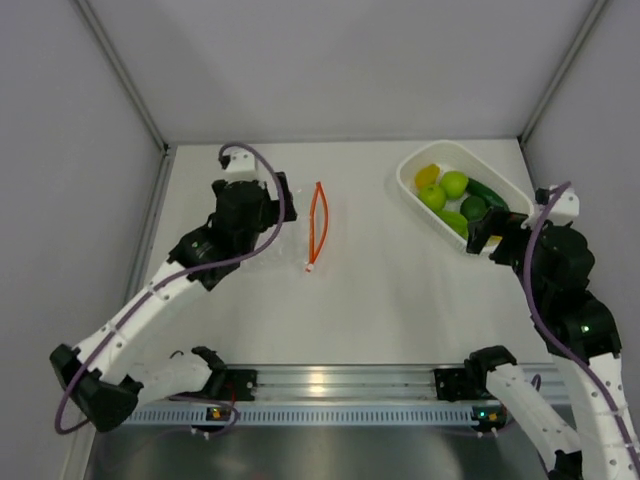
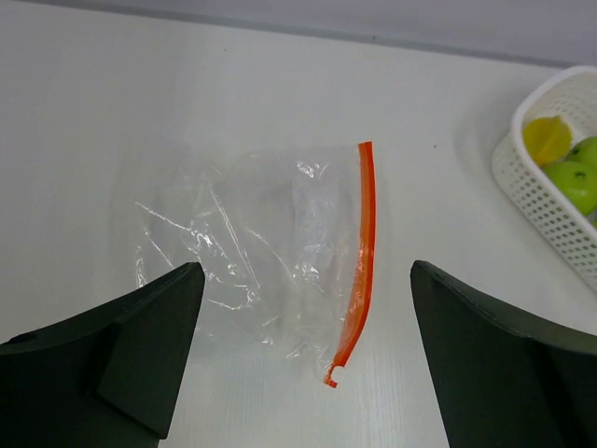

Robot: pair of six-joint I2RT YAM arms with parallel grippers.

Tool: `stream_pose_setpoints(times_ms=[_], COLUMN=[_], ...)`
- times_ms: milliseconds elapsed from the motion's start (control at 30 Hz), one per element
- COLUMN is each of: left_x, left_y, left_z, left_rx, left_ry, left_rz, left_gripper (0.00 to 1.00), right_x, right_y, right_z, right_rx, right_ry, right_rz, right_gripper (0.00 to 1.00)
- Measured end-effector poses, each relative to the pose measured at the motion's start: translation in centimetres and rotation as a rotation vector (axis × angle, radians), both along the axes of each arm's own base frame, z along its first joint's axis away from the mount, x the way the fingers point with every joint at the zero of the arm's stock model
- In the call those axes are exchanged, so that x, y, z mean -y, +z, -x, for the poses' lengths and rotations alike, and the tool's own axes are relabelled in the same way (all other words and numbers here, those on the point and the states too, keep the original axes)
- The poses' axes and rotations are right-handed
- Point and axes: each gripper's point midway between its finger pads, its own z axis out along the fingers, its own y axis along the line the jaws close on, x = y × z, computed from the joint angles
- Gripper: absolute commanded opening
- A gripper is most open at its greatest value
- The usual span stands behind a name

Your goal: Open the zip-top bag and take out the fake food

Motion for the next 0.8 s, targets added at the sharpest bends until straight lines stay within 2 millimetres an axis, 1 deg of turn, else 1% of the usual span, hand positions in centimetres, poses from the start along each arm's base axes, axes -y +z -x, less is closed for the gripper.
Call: stream_pose_setpoints(times_ms=[67, 100, 133, 167, 267, 400, 467, 567, 633, 733, 800], left_x=[-1.3, -2.3, -3.0, -3.8, -6.5, -9.3, -10.6, -12.2, -13.0, -13.3, -13.4], left_y=[1.9, 2.6, 3.0, 3.1, 4.4, 5.7, 6.0, 5.5, 4.5, 2.6, 1.5], left_z=[1.7, 2.8, 3.7, 4.6, 7.5, 10.4, 11.9, 13.5, 14.2, 14.5, 14.3], left_rx=[0.066, 0.098, 0.121, 0.138, 0.2, 0.251, 0.278, 0.313, 0.329, 0.33, 0.312], left_ry=[0.001, 0.0, -0.002, -0.003, 0.005, 0.003, -0.004, -0.012, -0.007, -0.013, -0.014], left_rz=[0.051, 0.071, 0.082, 0.086, 0.093, 0.075, 0.056, 0.029, 0.014, -0.011, -0.038], left_gripper=[0.98, 0.99, 0.99, 0.99, 0.99, 0.99, 0.99, 0.99, 0.99, 0.99, 0.99], right_x=[0.4, 0.6, 0.9, 0.9, 1.3, 2.5, 3.2, 3.6, 3.6, 3.5, 3.4], right_y=[1.1, 1.6, 2.0, 2.1, 2.7, 3.3, 3.1, 2.5, 1.4, -0.5, -1.2], right_z=[1.2, 1.7, 2.4, 2.7, 4.2, 6.1, 6.8, 7.0, 6.7, 6.1, 5.7], right_rx=[0.035, 0.059, 0.082, 0.086, 0.131, 0.188, 0.2, 0.201, 0.18, 0.131, 0.109], right_ry=[-0.001, -0.001, -0.001, 0.0, 0.02, 0.003, -0.017, -0.033, -0.038, -0.04, -0.04], right_rz=[0.0, 0.003, 0.009, 0.012, 0.045, 0.095, 0.112, 0.125, 0.132, 0.139, 0.138], right_gripper=[0.99, 0.99, 0.99, 0.99, 0.99, 0.99, 0.99, 0.99, 0.99, 0.99, 0.99])
